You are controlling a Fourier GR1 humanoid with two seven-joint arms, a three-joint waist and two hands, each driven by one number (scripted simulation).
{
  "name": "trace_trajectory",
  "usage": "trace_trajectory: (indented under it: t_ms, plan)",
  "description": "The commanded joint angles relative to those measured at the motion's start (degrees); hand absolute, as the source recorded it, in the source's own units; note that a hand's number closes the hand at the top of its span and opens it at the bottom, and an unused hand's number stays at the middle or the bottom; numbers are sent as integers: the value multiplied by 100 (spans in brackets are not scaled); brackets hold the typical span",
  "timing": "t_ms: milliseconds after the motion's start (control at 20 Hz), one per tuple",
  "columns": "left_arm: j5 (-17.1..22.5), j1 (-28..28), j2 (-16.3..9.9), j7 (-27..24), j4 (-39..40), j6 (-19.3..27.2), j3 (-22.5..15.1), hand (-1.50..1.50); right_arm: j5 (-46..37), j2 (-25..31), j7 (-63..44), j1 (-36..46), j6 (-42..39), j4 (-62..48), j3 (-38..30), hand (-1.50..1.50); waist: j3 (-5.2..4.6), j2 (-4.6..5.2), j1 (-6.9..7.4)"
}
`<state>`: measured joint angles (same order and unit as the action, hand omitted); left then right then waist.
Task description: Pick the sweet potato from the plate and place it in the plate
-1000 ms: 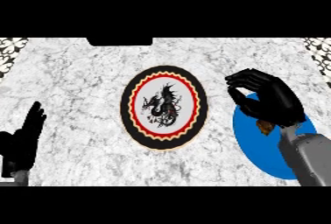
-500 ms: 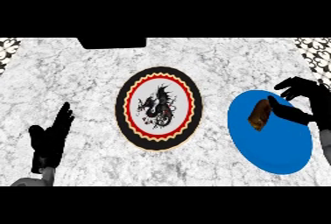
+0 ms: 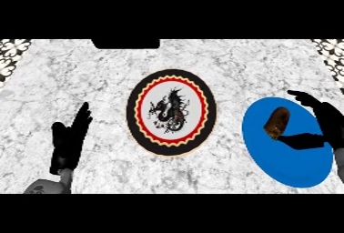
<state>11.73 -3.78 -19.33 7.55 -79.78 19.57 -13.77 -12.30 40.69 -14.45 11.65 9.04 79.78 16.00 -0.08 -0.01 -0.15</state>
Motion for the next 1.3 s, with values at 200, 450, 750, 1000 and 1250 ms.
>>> trace_trajectory:
  t_ms: [200,450,750,1000,1250]
  plan:
    - [-48,-165,-13,260,-141,-60,23,0,-663,715,-1836,1207,-1805,-18,571,-150,-3,5,148]
    - [-284,-97,185,191,-177,60,-188,0,-269,414,-2516,1934,-3215,-653,735,-150,1,32,205]
    - [-430,-85,247,228,-109,85,-83,0,-198,-444,-3309,2248,-3904,-1108,798,-150,6,14,91]
    - [-602,35,300,574,-487,123,4,0,-663,-623,-2936,2171,-4088,-1666,539,-150,9,5,54]
    - [-666,77,495,492,-349,-51,173,0,-934,-544,-2799,1922,-4459,-1472,165,-150,8,-1,29]
